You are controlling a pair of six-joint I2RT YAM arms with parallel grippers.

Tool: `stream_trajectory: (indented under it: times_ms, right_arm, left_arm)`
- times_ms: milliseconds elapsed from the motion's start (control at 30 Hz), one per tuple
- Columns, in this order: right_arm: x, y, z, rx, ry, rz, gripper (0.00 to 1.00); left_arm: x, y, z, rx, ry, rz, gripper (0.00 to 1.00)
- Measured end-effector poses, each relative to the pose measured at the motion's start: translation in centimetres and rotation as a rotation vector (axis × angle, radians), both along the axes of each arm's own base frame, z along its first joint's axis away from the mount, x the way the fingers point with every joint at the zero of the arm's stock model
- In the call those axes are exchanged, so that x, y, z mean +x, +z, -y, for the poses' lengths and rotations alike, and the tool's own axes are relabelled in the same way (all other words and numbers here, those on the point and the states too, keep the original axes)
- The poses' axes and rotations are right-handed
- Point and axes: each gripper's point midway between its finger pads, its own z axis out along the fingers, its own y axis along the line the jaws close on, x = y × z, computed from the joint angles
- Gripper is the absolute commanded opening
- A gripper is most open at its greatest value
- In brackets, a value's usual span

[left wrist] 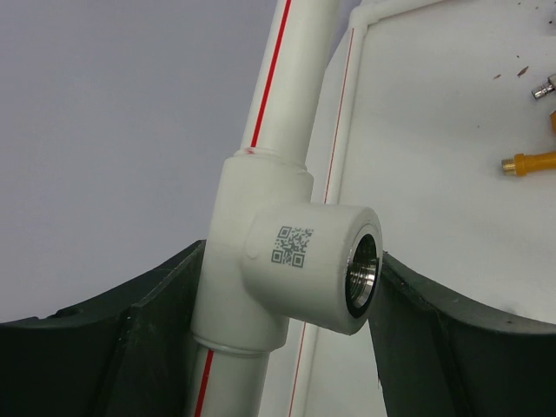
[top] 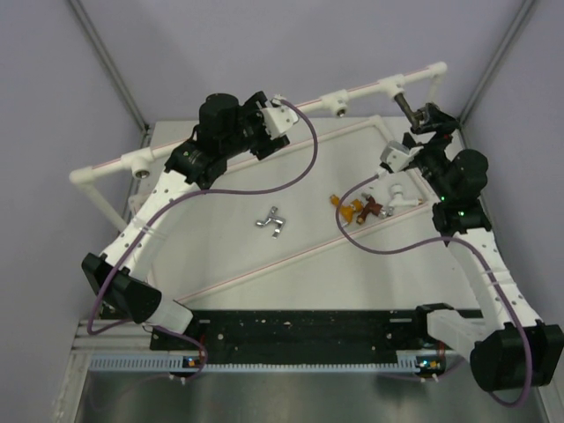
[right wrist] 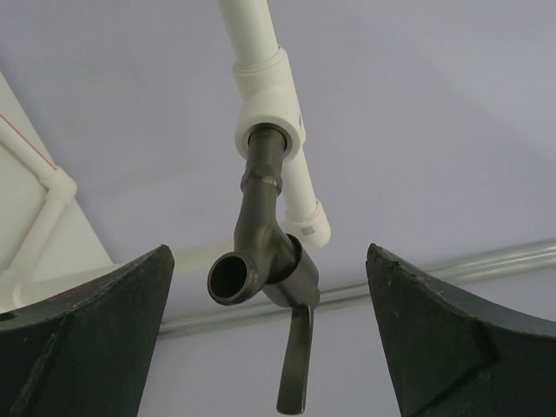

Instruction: Install the water faucets

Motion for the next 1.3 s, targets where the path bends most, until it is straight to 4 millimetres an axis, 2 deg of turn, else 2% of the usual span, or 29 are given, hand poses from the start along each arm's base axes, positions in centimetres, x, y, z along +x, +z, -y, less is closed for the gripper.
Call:
stream_trajectory:
  times_ms: [67,333,367,500,567,700,833,900,1100,1300]
  right_arm:
    - [0.6,0.0,-0.3,-0.021,-0.004,0.018,0.89]
    - [2.6,-1.0,-0.3,0.031,-0.023,0.004,0.66]
    - [2.7,-1.3,-0.3,0.056,-0.022,-0.014,0.62]
    - [3.2,-1.3,-0.2,0.192,-0.027,-0.053,0.35]
    - [3.1,-0.5,-0.3,0.281,-0.015,-0.063,0.27]
    - [3.0,-0.7,-1.2,0.506,0.032,-0.146,0.18]
    - [2.9,-0.8,-1.8,0.854,0.078,-0.253,0.0]
    - [2.8,-0.6,-2.1,1.049,0.105,-0.306,0.0]
    - [3.1,-0.5,-3.2,1.798,0.215,-0.497,0.0]
    - [3.5,-0.3,-3.5,2.516,0.441,-0.673,0.0]
  left_arm:
    - [0.0,0.0,0.0,0.0,0.0,0.0,0.73]
    - [0.0,0.0,0.0,0.001,-0.001,0.001,0.72]
    - [0.0,0.0,0.0,0.001,-0.001,0.001,0.73]
    - [0.0,0.0,0.0,0.002,-0.001,0.001,0.72]
    - [0.0,0.0,0.0,0.001,-0.003,0.001,0.72]
    - [-0.1,0.0,0.0,0.001,-0.004,0.0,0.72]
    - [-0.1,0.0,-0.2,0.002,0.0,0.001,0.72]
    - [-0.1,0.0,-0.3,0.003,0.002,0.0,0.72]
    - [-0.2,0.0,-0.9,0.006,0.018,0.0,0.71]
    - [-0.2,0.0,-1.1,0.009,0.022,0.002,0.71]
